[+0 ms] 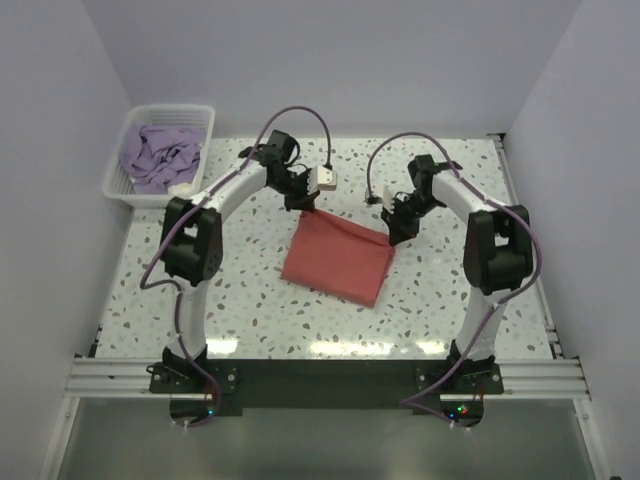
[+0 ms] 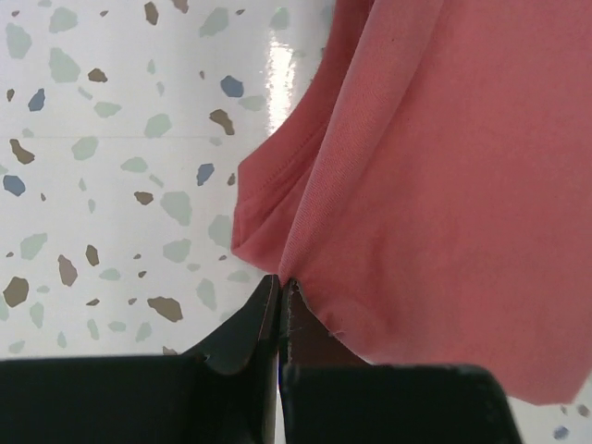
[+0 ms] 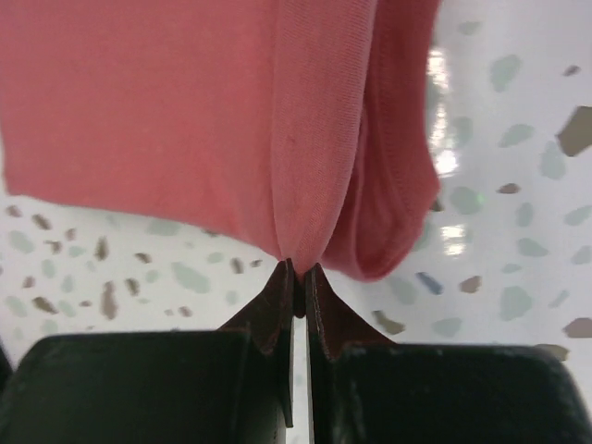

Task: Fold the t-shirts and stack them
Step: Fold the tshirt

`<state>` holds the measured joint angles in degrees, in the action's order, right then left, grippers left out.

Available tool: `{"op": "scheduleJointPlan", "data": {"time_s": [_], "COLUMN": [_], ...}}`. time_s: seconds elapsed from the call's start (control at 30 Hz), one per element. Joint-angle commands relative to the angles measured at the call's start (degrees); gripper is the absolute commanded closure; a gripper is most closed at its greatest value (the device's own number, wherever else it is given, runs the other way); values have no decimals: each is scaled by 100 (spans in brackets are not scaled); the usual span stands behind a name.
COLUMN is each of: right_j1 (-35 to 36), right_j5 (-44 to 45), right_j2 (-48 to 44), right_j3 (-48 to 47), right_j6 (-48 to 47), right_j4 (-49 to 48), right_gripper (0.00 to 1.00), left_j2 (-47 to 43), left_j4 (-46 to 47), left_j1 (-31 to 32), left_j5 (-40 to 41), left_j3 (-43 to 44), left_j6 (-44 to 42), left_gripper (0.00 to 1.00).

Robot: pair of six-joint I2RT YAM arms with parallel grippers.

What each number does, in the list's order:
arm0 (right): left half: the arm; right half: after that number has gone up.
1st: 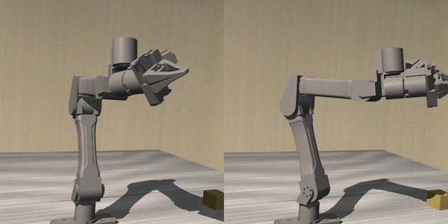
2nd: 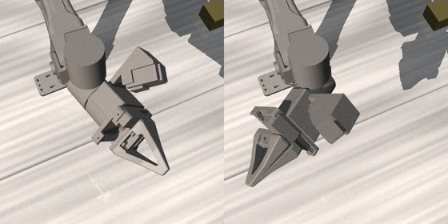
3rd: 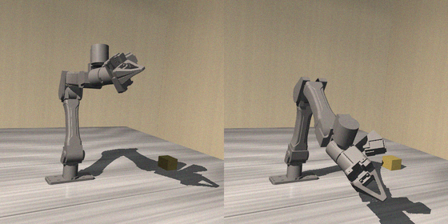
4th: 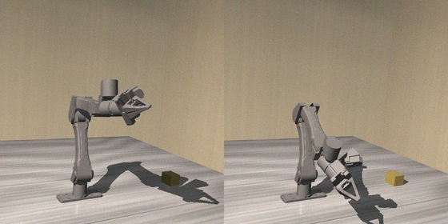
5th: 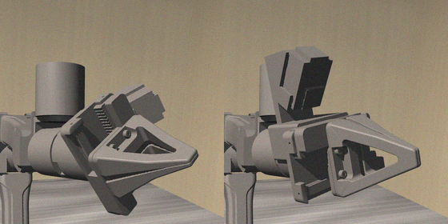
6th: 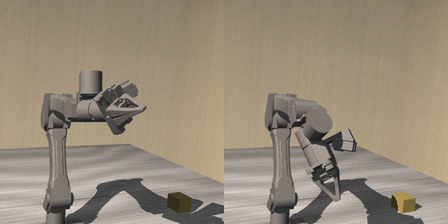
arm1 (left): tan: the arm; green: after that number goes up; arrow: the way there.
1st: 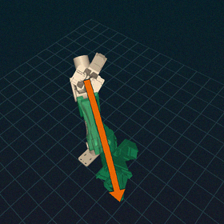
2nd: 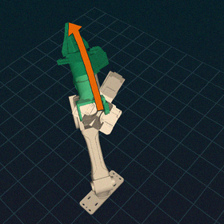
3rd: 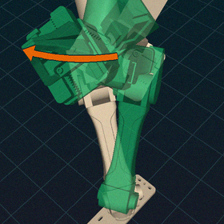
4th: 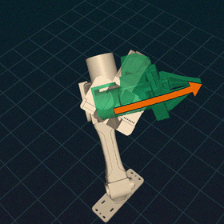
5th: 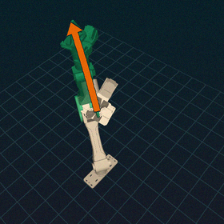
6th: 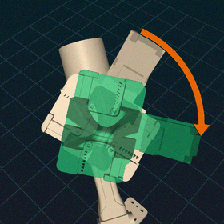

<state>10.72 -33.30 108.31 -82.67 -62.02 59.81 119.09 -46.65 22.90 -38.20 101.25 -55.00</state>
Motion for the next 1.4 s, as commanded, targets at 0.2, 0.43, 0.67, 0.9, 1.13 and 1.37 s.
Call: {"op": "scheduleJointPlan", "data": {"time_s": [0.2, 0.43, 0.67, 0.9, 1.13, 1.37], "right_j1": [-141, 35, 62, -79, -79, -79], "right_j5": [676, 588, 315, 456, 649, 781], "right_j2": [1376, 1018, -28, 127, 1086, 1298], "right_j3": [-1084, -865, -364, -521, -1102, -1304], "right_j6": [-39, -3, 23, -249, -109, 374], "right_j4": [-593, -664, -146, -101, -303, -672], "right_gripper": [100, 100, 100, 100, 100, 100], "left_j2": [810, -638, -1687, -1284, -212, 229], "left_j4": [429, 824, 913, 1044, 1448, 1668], "left_j1": [-57, -22, 4, 40, 5, -346], "left_j5": [31, -293, -531, -540, -57, 216], "left_j3": [423, -1624, -2365, -1820, -1363, -933], "left_j6": [481, 921, 1246, 1528, 1782, 1923], "left_gripper": [100, 100, 100, 100, 93, 87]}}
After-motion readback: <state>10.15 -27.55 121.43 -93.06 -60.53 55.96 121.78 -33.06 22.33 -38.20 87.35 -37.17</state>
